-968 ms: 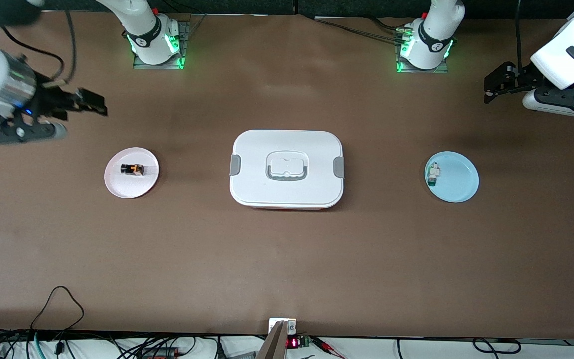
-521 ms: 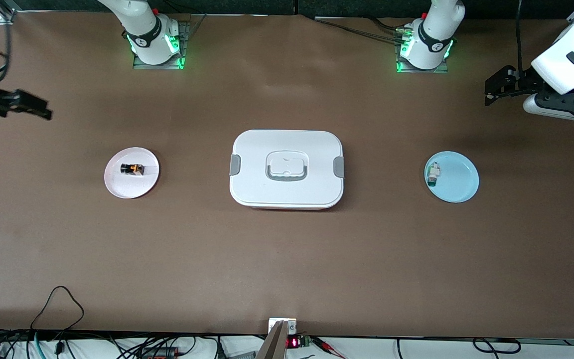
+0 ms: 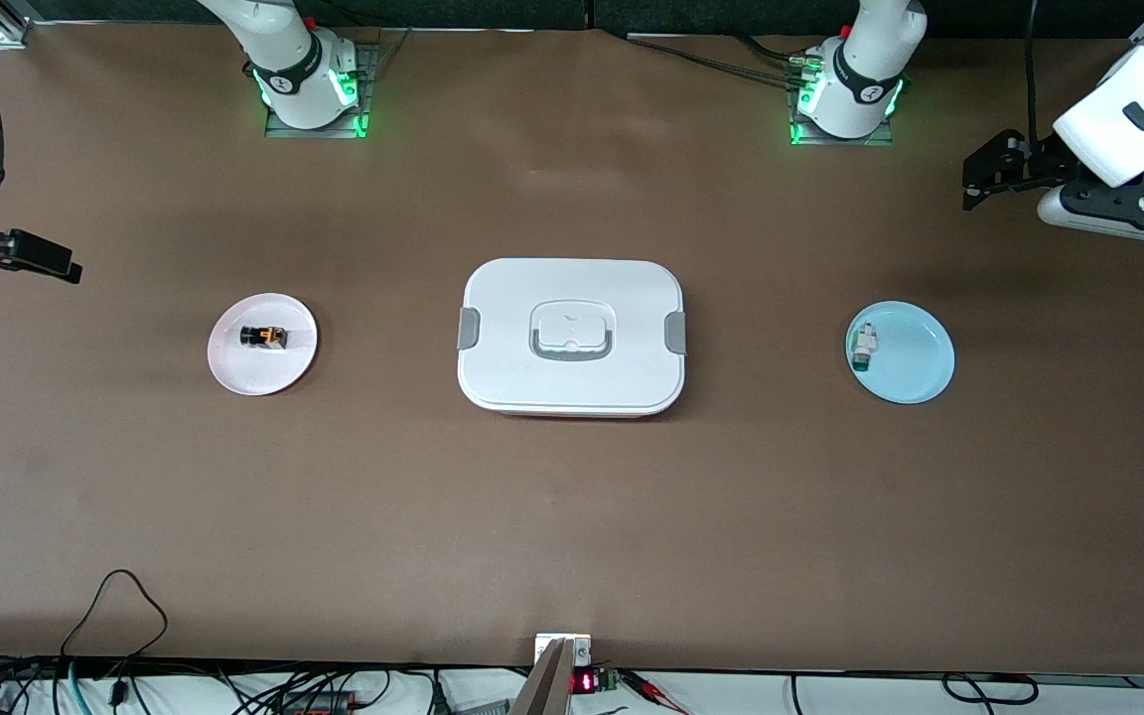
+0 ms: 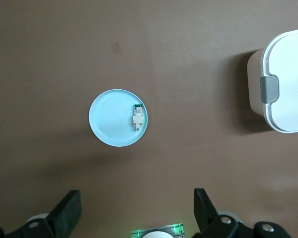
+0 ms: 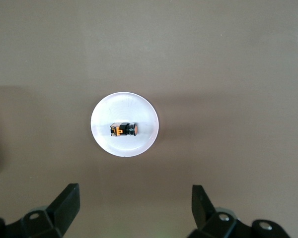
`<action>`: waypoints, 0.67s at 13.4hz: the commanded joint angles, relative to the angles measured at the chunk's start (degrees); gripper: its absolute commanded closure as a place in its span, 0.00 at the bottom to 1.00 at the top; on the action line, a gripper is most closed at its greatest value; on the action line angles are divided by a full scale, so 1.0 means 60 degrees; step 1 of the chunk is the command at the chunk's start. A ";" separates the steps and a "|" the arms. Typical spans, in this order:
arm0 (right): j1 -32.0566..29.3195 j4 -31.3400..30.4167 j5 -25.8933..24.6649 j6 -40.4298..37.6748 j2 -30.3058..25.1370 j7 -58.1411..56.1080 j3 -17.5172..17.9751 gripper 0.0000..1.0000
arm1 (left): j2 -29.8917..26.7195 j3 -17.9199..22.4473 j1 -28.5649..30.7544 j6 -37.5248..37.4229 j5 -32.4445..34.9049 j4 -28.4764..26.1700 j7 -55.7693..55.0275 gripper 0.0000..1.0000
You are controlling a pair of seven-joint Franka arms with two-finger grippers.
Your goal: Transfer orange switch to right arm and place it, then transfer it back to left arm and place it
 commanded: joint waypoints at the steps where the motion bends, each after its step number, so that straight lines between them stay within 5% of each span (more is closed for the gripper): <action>1: -0.0038 -0.1206 -0.0104 0.0691 -0.0893 -0.0103 0.0124 0.00 | -0.0028 0.0213 -0.0228 0.0060 0.0005 0.0012 0.0046 0.00; 3: -0.0038 -0.2233 -0.0148 0.1397 -0.1524 -0.0089 0.0124 0.00 | -0.0028 0.0213 -0.0111 0.0060 0.0005 0.0012 0.0046 0.00; 9: 0.0006 -0.1315 -0.0134 0.0447 -0.1381 -0.0030 0.0183 0.00 | -0.0042 0.0213 -0.0023 0.0060 0.0005 0.0012 0.0046 0.00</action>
